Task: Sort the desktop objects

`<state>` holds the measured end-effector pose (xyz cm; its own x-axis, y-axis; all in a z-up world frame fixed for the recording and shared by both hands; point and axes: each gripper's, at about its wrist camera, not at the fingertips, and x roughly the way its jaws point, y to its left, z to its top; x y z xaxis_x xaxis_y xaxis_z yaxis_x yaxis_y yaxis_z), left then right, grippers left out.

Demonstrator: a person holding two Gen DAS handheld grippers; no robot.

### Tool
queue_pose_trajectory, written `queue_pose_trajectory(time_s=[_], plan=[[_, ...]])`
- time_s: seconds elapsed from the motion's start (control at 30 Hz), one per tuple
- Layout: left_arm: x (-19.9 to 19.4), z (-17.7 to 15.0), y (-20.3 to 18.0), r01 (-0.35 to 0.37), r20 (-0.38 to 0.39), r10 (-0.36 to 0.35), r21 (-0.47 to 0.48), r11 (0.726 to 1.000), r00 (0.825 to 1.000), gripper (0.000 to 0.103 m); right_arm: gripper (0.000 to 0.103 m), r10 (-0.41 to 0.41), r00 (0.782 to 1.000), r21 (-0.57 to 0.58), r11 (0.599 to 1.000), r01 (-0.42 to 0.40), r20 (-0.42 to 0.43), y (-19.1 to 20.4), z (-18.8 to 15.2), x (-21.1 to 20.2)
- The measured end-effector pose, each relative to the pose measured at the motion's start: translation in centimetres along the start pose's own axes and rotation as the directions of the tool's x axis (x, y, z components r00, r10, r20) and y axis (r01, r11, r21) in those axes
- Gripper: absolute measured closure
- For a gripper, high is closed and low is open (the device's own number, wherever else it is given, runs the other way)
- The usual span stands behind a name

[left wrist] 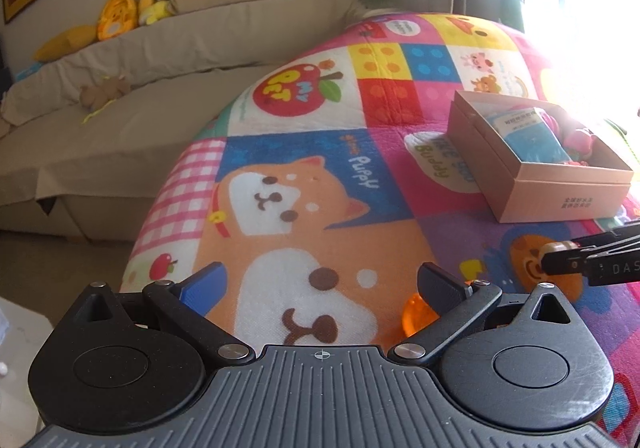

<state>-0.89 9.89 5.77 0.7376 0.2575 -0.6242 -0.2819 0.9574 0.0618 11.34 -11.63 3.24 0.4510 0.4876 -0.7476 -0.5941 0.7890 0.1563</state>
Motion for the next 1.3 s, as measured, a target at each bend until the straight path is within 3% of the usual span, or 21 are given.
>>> queue_pose_trajectory(time_s=[0.2, 0.27, 0.33, 0.43, 0.57, 0.67, 1.0, 1.3], plan=[[1.0, -0.5, -2.5, 0.053, -0.023, -0.052, 0.055, 0.997, 0.998, 0.000, 0.053, -0.122, 0.990, 0.131, 0.985, 0.113, 0.064, -6.4, -4.1, -4.2], [1.4, -0.6, -3.0, 0.062, -0.029, -0.060, 0.070, 0.996, 0.998, 0.000, 0.032, -0.144, 0.985, 0.200, 0.972, 0.124, 0.092, -8.1, -5.6, -5.3], [1.8, -0.7, -3.5, 0.064, -0.037, -0.061, 0.083, 0.994, 0.997, 0.000, 0.024, -0.180, 0.974, 0.247, 0.958, 0.143, 0.136, -9.4, -7.0, -6.1], [2.3, -0.9, -4.0, 0.054, -0.051, -0.049, 0.106, 0.993, 0.998, 0.000, 0.023, -0.214, 0.957, 0.286, 0.946, 0.153, 0.196, -10.2, -8.7, -6.8], [2.8, -1.4, -4.2, 0.035, -0.069, -0.026, 0.132, 0.991, 0.997, 0.000, 0.004, -0.261, 0.940, 0.321, 0.929, 0.183, 0.218, -10.5, -8.6, -7.1], [2.9, -2.2, -4.0, 0.025, -0.091, -0.011, 0.149, 0.988, 0.996, 0.000, 0.004, -0.247, 0.949, 0.335, 0.926, 0.172, 0.195, -10.9, -8.6, -6.8], [0.1, -4.5, -2.7, 0.061, -0.093, -0.047, 0.153, 0.986, 0.995, 0.000, 0.000, -0.250, 0.949, 0.335, 0.926, 0.176, 0.193, -10.6, -8.8, -6.8], [-2.2, -5.2, -3.3, 0.255, -0.075, -0.247, 0.134, 0.958, 0.966, 0.000, 0.000, -0.260, 0.945, 0.324, 0.927, 0.188, 0.198, -10.2, -8.8, -6.9]])
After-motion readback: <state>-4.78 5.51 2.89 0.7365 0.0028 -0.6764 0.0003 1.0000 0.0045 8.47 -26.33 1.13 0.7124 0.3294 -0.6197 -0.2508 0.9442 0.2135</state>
